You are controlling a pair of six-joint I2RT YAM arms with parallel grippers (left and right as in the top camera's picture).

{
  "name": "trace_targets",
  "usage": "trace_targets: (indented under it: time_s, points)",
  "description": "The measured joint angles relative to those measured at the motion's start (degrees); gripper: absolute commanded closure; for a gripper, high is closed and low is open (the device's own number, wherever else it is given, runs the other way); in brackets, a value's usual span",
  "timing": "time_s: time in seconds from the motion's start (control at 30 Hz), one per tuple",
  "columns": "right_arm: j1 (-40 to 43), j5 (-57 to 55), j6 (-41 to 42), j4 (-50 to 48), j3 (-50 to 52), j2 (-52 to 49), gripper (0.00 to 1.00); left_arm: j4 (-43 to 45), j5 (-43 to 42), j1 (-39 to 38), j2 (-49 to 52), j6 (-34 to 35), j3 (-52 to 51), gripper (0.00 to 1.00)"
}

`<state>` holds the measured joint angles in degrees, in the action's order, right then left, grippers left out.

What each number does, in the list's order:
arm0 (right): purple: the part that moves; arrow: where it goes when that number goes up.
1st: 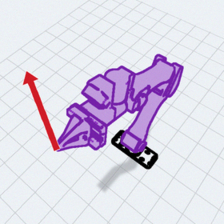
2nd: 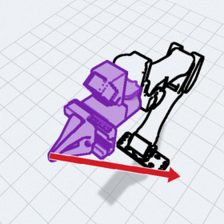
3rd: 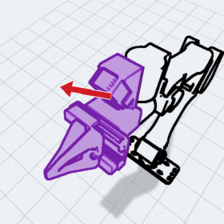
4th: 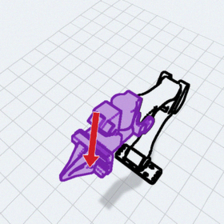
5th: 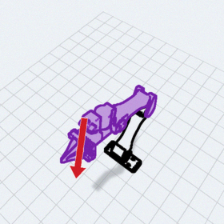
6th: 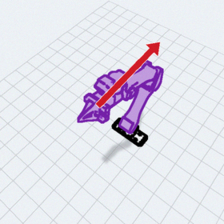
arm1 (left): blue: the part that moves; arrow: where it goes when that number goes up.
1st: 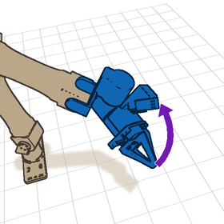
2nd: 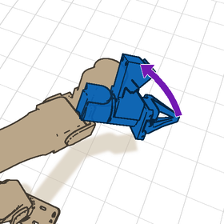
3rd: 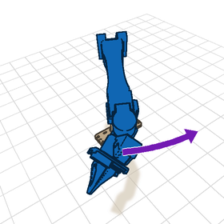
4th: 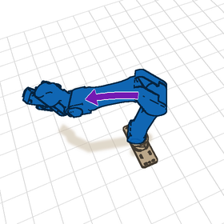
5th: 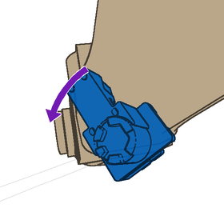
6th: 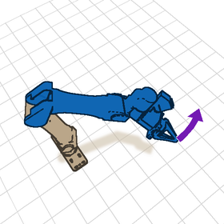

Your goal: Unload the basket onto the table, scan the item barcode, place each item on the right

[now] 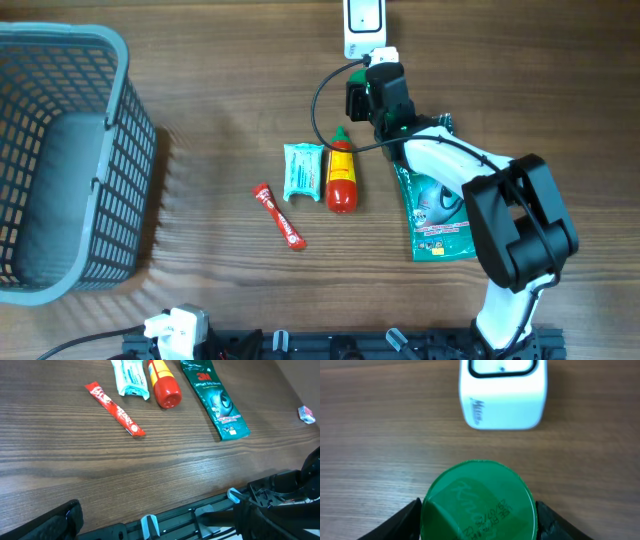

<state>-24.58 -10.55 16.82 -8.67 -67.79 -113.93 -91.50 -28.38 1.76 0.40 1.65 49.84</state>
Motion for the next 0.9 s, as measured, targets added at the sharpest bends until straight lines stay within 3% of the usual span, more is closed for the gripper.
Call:
trace_targets:
  time_s: [0.17,0.3,0.37,0.4,0.43,0.57,0.77,0.9]
  points:
    - [-0.1,-5.8,8.6,12.6,-0.4,3.9,0.49,0.0,0.0,0.0,0.0,0.0,0.0,0.0]
    - [-0.5,-11.0,23.6,27.0,-0.5,8.1,0.49,0.0,0.0,0.0,0.0,0.0,0.0,0.0]
    - [-1.1,-13.5,34.4,32.9,-0.6,9.3,0.4,0.0,0.0,0.0,0.0,0.0,0.0,0.0]
    - [-1.5,-14.3,38.8,34.7,-0.7,9.6,0.27,0.0,0.0,0.0,0.0,0.0,0.0,0.0]
    - [-2.2,-15.1,43.8,35.8,-0.7,9.8,0.22,0.0,0.0,0.0,0.0,0.0,0.0,0.0]
    - [-4.9,-11.8,53.5,36.4,-0.6,9.9,0.01,0.0,0.0,0.0,0.0,0.0,0.0,0.0]
    - [-6.0,-4.6,59.3,43.5,-2.0,9.9,0.0,0.0,0.0,0.0,0.0,0.0,0.0,0.0]
    - [-6.0,-2.3,56.1,48.1,-5.0,10.9,0.0,0.0,0.0,0.0,0.0,0.0,0.0,0.0]
